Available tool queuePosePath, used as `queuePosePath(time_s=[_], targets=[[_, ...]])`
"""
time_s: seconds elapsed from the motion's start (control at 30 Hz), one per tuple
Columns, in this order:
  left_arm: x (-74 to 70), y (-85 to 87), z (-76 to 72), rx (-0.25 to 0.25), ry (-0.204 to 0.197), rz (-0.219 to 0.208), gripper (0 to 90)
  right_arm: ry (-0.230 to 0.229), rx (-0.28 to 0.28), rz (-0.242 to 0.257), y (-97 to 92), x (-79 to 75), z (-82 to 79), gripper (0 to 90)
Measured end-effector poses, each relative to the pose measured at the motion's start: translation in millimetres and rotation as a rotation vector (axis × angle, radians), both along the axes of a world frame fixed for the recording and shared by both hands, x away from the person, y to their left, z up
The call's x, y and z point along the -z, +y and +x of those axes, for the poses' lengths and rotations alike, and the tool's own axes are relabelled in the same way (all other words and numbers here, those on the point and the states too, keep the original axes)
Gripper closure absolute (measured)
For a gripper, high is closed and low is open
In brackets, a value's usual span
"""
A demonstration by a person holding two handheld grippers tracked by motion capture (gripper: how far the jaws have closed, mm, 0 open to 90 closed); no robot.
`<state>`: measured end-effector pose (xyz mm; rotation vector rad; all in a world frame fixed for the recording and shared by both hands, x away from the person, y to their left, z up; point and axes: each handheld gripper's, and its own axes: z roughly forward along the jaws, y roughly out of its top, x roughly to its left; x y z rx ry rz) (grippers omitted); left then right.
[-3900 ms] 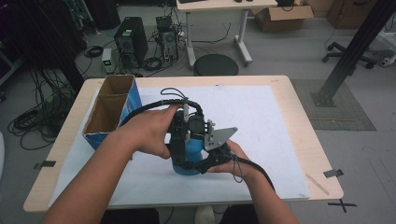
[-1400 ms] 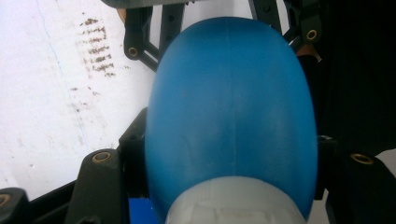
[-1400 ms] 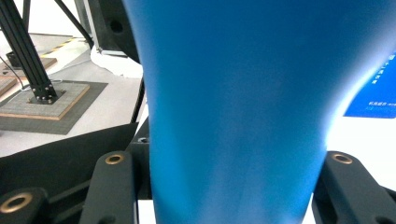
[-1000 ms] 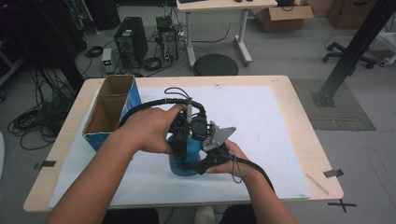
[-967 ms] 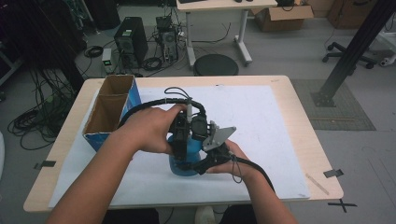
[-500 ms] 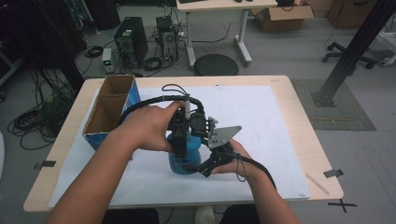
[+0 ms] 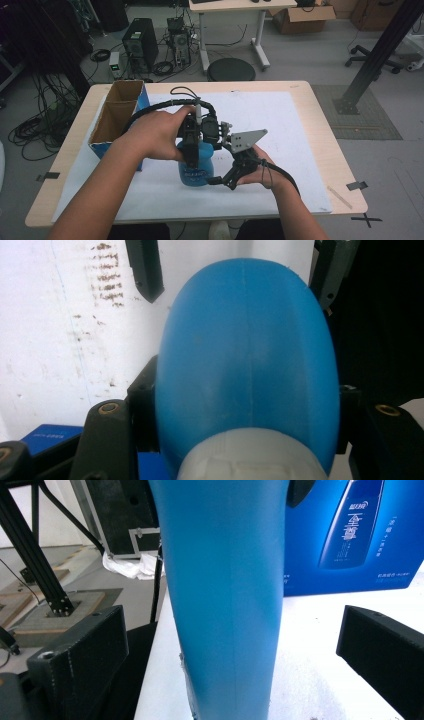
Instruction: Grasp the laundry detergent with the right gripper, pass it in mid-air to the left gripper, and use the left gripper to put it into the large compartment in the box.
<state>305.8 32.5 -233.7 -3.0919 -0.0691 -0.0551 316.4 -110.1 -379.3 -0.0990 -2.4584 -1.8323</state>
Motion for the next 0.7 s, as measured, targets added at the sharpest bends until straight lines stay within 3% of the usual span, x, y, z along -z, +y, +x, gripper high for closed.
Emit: queuePosePath(time_s=[0.1, 0.23, 0.53, 0.7], targets=[[-1.5, 0.5, 0.1, -0.01, 0.006, -0.005, 38.5, 0.011, 0.004, 0.008, -2.6, -0.6, -0.1, 0.1], [-9.5, 9.1, 8.4, -0.07, 0.038, -0.023, 38.5, 0.018, 0.018, 0.01, -12.1, -2.3, -0.7, 0.1], [-37.9, 30.7, 21.0, -0.371, 0.058, -0.061, 38.5, 0.006, 0.084, -0.012, -49.8, -18.1, -1.9, 0.1], [-48.2, 34.0, 24.8, -0.485, 0.012, -0.04, 38.5, -0.011, 0.122, -0.048, -68.3, -31.8, -3.1, 0.1]])
